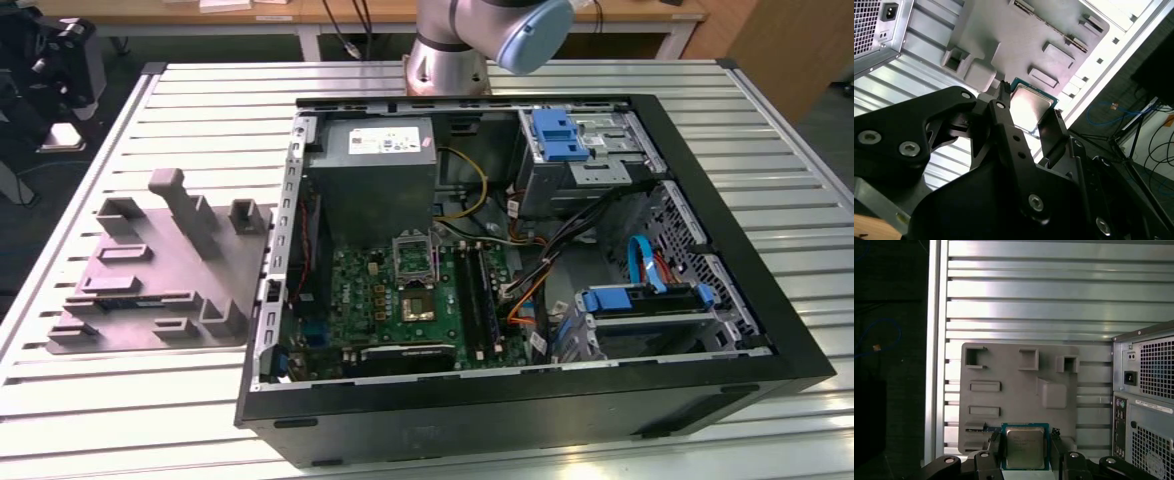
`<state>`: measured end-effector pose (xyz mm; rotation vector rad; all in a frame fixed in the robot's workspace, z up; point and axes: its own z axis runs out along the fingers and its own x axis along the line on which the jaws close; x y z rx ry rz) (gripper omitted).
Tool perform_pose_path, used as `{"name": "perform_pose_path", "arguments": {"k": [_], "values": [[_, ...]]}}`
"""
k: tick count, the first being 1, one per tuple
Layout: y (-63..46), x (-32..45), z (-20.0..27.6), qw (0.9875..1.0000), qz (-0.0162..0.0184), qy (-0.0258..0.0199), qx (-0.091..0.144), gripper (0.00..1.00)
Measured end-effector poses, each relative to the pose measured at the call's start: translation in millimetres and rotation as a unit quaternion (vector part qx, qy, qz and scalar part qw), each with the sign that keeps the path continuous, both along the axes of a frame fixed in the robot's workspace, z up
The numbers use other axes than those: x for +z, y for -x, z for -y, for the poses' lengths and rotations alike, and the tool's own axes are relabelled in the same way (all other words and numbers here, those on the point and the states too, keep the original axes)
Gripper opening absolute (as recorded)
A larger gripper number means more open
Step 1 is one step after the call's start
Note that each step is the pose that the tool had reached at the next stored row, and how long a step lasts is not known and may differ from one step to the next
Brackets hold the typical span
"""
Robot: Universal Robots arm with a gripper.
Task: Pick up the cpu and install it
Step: 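Pick up the cpu and move it towards the insertion slot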
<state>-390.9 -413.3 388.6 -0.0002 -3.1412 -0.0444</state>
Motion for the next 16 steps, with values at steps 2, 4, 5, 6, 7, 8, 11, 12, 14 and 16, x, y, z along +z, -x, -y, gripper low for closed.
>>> {"name": "perform_pose_path", "arguments": {"k": [2,4,5,6,7,8,11,12,14,16], "values": [[-1.7,0.0,0.0,1.0,0.0,0.0,0.0,0.47],[-3.2,0.0,0.0,1.0,0.0,0.0,0.0,0.47],[-4.1,0.0,0.0,1.0,0.0,0.0,0.0,0.47],[-4.8,0.0,0.0,1.0,0.0,0.0,0.0,0.47],[-4.9,0.0,0.0,1.0,0.0,0.0,0.0,0.47],[-4.9,0.0,0.0,1.0,0.0,0.0,0.0,0.47],[-5.1,0.1,0.0,1.0,0.0,0.0,0.0,0.47],[-5.1,0.0,0.0,1.0,0.0,0.0,0.0,0.47],[-5.1,0.1,0.4,1.0,-0.0001,0.0001,0.0,0.47],[-5.1,0.0,0.9,1.0,0.0,0.0,0.0,0.47]]}}
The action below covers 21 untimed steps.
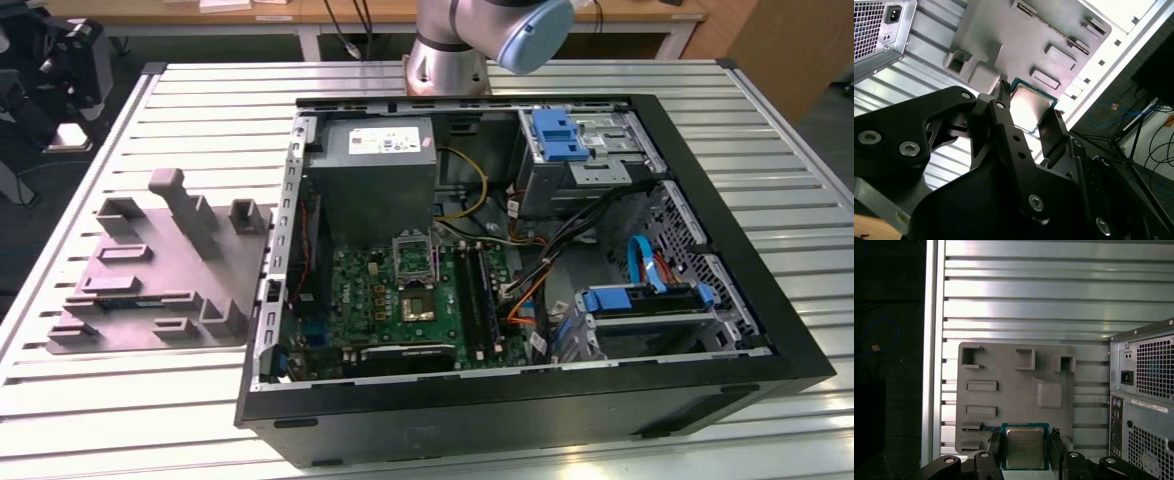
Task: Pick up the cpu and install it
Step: 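Pick up the cpu and move it towards the insertion slot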
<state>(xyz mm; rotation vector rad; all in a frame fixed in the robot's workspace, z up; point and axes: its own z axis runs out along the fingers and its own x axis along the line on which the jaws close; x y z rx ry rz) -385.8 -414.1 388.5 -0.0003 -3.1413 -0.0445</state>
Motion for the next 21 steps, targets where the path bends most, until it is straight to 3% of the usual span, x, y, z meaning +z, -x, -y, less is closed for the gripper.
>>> {"name": "perform_pose_path", "arguments": {"k": [7,21], "values": [[-0.5,0.0,0.4,1.0,-0.0001,0.0001,0.0,0.47],[-11.7,0.0,0.4,1.0,0.0,0.0001,0.0,0.47]]}}
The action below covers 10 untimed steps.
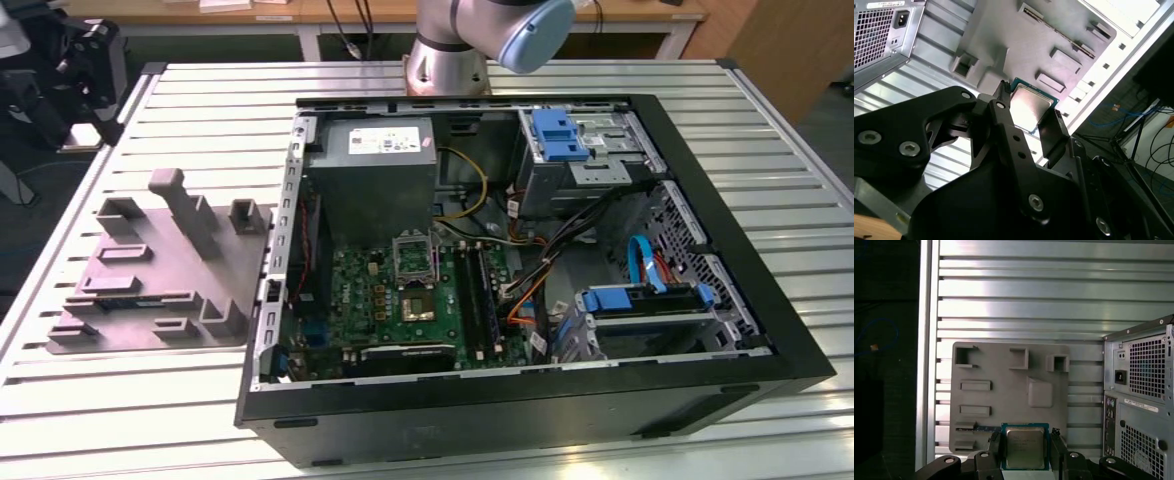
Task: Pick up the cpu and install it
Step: 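Pick up the cpu and move it towards the insertion slot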
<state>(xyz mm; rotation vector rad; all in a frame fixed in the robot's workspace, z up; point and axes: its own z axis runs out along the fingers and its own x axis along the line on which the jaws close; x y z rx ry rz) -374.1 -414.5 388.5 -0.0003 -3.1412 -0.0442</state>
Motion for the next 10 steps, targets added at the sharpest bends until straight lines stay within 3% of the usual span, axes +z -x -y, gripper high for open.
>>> {"name": "perform_pose_path", "arguments": {"k": [10], "values": [[-4.2,0.0,0.0,1.0,0.0,0.0,0.0,0.47]]}}
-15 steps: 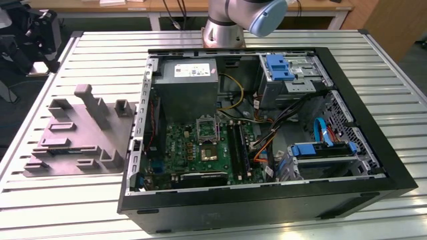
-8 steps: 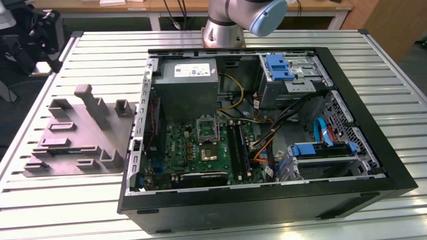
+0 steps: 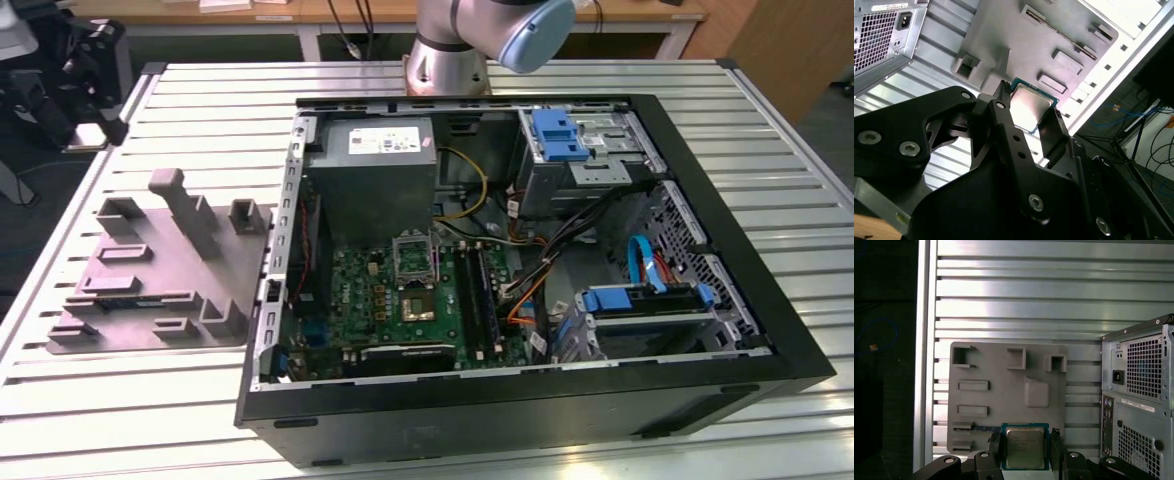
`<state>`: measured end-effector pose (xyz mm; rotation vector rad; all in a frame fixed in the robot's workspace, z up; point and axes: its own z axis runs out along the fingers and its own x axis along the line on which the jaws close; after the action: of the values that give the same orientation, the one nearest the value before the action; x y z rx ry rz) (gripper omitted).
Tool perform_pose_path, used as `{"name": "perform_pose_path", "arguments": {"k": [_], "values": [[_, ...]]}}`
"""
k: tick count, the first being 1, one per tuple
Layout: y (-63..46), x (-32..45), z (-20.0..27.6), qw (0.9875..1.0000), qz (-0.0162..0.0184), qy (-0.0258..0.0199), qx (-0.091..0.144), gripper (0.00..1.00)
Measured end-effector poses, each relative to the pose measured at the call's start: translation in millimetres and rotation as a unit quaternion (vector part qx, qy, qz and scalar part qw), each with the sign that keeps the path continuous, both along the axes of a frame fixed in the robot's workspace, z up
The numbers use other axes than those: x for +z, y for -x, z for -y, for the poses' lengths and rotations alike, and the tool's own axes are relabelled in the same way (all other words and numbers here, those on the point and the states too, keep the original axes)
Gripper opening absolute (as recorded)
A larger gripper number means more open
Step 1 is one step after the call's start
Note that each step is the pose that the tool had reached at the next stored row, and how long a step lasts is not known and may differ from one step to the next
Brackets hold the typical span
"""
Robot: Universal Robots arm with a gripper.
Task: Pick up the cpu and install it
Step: 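Pick up the cpu and move it towards the insertion slot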
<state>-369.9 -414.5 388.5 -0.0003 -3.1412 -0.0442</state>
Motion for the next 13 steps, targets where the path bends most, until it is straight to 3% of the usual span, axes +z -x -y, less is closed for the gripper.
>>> {"name": "perform_pose_path", "arguments": {"k": [13], "values": [[-3.2,-0.1,0.0,1.0,0.0,0.0,0.0,0.47]]}}
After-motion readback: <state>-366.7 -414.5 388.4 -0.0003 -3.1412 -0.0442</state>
